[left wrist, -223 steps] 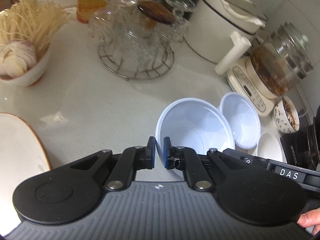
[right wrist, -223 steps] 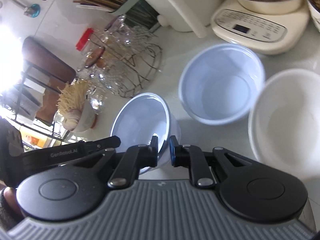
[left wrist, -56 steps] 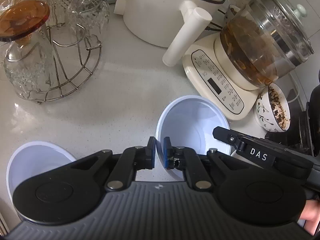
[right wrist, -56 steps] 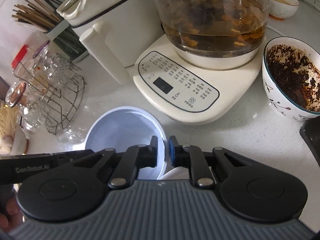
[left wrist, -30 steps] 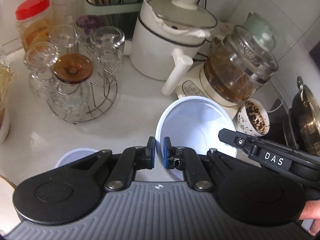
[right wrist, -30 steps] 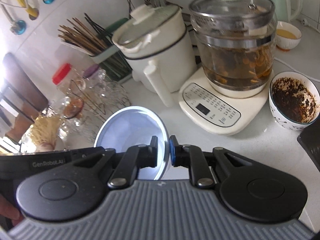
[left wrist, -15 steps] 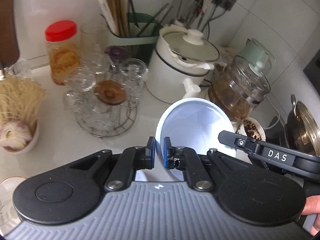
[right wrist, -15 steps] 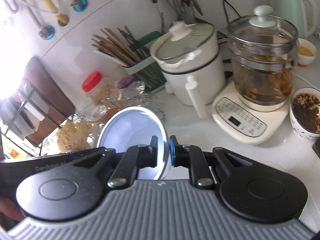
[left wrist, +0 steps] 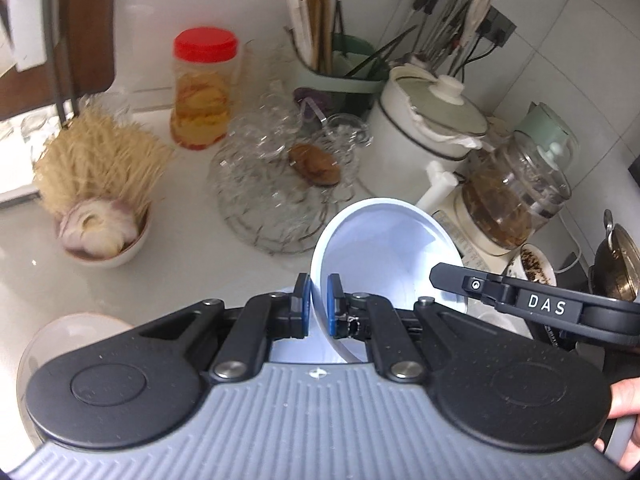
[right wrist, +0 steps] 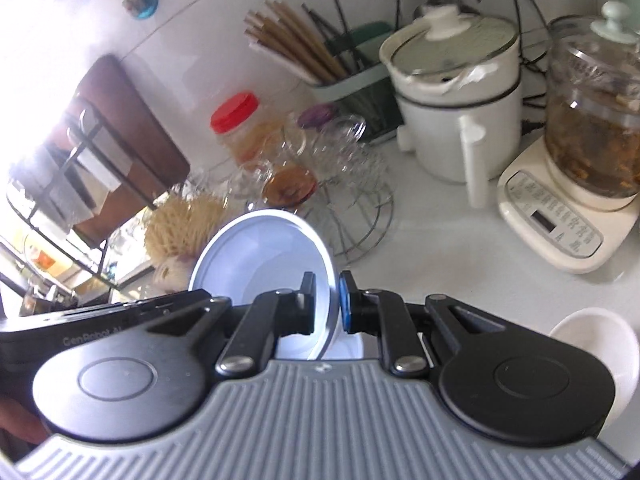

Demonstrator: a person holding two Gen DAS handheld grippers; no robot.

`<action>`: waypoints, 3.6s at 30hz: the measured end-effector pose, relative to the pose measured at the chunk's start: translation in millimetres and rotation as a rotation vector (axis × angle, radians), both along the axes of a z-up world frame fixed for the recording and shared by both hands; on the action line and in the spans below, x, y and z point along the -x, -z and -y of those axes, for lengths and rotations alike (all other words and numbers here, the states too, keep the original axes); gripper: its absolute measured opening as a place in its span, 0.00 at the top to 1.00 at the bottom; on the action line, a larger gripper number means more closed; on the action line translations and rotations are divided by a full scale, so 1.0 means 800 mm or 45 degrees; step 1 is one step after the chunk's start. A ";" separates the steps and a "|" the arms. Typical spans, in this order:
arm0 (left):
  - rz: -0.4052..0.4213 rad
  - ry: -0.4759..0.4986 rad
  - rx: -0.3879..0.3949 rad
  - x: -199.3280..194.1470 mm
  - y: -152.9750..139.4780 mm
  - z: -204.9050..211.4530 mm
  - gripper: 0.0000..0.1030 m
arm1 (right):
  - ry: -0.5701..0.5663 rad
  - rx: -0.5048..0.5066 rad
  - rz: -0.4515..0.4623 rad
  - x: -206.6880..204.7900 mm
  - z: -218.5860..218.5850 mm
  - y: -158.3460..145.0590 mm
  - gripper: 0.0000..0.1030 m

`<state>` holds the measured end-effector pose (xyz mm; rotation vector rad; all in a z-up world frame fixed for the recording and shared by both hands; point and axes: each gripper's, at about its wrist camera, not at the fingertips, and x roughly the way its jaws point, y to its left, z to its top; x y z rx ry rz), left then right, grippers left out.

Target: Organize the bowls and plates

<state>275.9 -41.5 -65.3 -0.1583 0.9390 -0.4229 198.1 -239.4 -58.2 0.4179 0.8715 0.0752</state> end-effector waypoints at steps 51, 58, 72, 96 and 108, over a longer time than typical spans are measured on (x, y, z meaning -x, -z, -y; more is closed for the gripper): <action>-0.176 -0.016 -0.038 -0.028 0.078 -0.027 0.66 | 0.043 0.081 -0.194 -0.026 -0.029 0.062 0.61; -0.096 -0.005 -0.010 -0.020 0.044 -0.027 0.66 | 0.064 0.121 -0.069 -0.009 -0.028 0.033 0.61; 0.133 0.080 0.003 0.017 -0.041 -0.018 0.66 | 0.160 0.197 0.190 0.045 -0.020 -0.042 0.61; 0.145 0.324 0.025 0.046 -0.062 0.076 0.66 | 0.433 0.349 0.223 0.133 0.044 -0.076 0.61; -0.039 0.477 -0.019 0.027 0.005 0.208 0.61 | 0.603 0.313 0.040 0.157 0.169 -0.023 0.61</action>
